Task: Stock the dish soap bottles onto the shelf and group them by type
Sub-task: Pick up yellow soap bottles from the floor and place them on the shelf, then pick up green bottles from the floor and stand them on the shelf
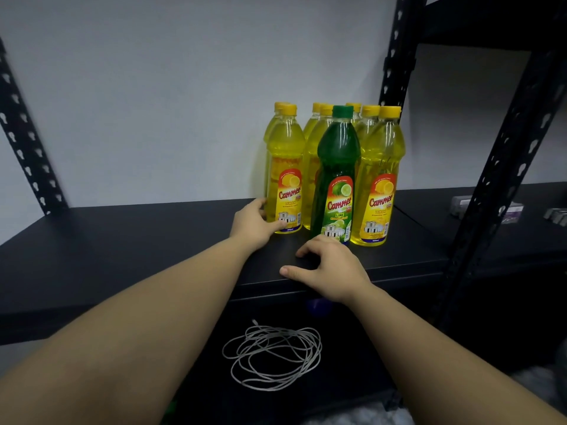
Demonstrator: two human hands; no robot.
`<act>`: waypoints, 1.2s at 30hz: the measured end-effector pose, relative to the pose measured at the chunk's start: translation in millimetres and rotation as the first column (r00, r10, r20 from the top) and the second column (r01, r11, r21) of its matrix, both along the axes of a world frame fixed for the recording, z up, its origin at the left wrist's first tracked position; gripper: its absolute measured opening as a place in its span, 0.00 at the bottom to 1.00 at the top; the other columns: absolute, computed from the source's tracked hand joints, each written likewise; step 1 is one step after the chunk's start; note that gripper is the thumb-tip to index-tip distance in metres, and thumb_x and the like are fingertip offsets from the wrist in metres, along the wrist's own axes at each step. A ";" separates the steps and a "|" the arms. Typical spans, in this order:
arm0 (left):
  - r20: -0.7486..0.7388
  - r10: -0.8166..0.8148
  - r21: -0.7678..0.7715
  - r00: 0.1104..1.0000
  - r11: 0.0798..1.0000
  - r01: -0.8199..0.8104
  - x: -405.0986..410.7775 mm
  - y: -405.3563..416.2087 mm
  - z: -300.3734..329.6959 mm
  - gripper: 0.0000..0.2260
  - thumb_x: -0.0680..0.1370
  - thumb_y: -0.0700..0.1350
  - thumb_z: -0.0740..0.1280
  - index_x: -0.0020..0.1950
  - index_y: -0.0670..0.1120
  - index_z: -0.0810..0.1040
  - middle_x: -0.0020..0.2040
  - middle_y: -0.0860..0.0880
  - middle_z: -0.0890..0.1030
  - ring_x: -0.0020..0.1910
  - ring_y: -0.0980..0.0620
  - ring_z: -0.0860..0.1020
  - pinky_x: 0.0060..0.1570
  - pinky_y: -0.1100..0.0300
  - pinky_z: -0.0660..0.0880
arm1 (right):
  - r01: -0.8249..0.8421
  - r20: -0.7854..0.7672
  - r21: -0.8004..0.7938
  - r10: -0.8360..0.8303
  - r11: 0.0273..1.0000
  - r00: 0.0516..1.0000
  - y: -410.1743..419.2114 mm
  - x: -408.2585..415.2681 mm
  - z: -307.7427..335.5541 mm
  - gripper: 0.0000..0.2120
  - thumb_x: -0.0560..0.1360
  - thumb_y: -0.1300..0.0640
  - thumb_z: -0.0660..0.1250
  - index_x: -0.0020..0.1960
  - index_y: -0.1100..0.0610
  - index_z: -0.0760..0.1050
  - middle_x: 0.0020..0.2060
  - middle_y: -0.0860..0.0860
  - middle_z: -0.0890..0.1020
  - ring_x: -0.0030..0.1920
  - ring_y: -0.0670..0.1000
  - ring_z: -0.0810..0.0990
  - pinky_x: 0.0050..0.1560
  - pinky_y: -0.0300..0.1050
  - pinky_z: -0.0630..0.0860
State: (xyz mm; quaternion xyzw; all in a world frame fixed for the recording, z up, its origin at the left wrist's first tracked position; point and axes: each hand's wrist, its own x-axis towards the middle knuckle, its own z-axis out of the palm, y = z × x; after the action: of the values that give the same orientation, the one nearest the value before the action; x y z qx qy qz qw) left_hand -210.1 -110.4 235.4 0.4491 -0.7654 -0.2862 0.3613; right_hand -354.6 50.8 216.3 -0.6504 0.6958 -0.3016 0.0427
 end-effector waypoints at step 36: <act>0.500 0.074 0.222 0.863 0.952 -0.211 335.7 163.6 -194.6 0.26 0.76 0.57 0.75 0.70 0.49 0.75 0.60 0.51 0.76 0.59 0.52 0.77 0.61 0.58 0.75 | -0.396 0.276 0.219 0.332 0.892 0.902 44.7 226.5 -199.1 0.20 0.76 0.45 0.75 0.62 0.54 0.81 0.53 0.48 0.82 0.53 0.46 0.80 0.55 0.45 0.79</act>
State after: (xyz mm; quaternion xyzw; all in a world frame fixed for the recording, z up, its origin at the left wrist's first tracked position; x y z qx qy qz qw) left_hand 125.6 53.2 40.8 0.6071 -0.7497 -0.2377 0.1133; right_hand -128.1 95.6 17.2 -0.7182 0.5855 -0.2641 0.2679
